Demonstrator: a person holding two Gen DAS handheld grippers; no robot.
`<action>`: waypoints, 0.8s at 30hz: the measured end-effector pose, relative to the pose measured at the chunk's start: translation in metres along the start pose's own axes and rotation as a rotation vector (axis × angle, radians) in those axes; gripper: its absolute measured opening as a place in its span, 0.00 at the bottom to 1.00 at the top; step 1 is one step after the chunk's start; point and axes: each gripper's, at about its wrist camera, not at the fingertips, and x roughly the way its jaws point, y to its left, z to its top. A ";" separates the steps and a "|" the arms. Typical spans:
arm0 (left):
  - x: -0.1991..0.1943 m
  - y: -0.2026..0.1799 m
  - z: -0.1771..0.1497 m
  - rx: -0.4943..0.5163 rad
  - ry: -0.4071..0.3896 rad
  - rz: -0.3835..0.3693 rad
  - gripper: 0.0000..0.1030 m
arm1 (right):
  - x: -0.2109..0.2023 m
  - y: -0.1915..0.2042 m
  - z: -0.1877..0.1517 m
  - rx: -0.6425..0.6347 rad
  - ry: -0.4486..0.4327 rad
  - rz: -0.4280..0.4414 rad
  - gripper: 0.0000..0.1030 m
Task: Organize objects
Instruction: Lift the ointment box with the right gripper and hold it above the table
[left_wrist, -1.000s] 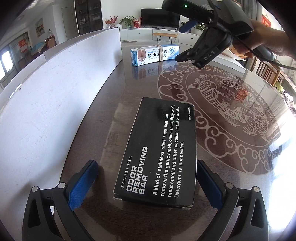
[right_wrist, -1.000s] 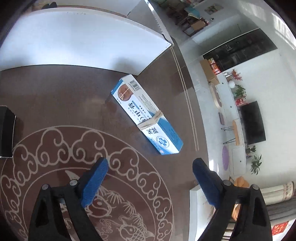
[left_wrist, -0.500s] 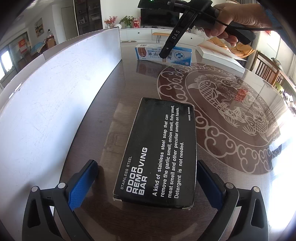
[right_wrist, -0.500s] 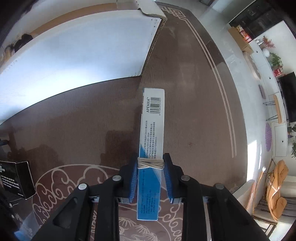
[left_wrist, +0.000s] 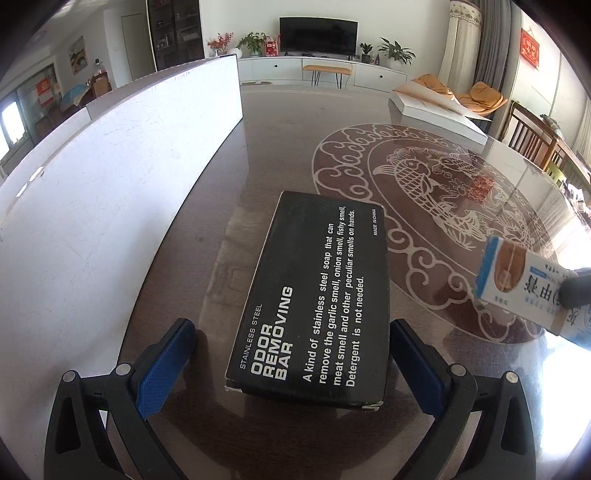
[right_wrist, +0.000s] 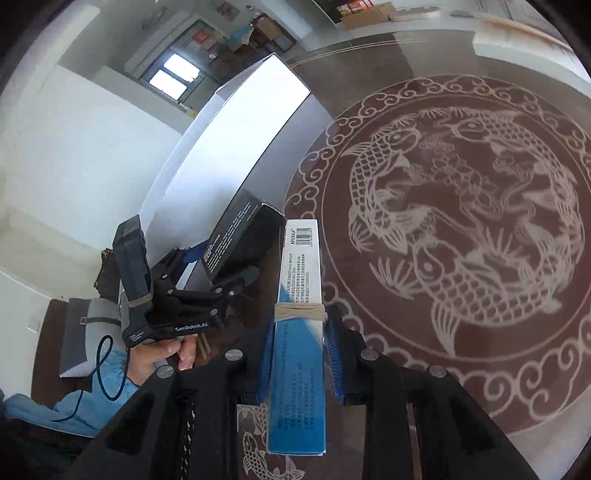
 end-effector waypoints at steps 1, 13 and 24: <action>0.000 0.000 0.000 0.001 0.000 -0.001 1.00 | -0.010 -0.010 -0.020 0.088 -0.048 0.018 0.26; 0.000 0.000 -0.001 0.003 -0.001 -0.003 1.00 | -0.112 -0.030 -0.126 0.295 -0.438 -0.362 0.94; 0.000 -0.001 0.000 0.005 -0.001 -0.002 1.00 | -0.072 0.020 -0.185 -0.054 -0.354 -0.749 0.94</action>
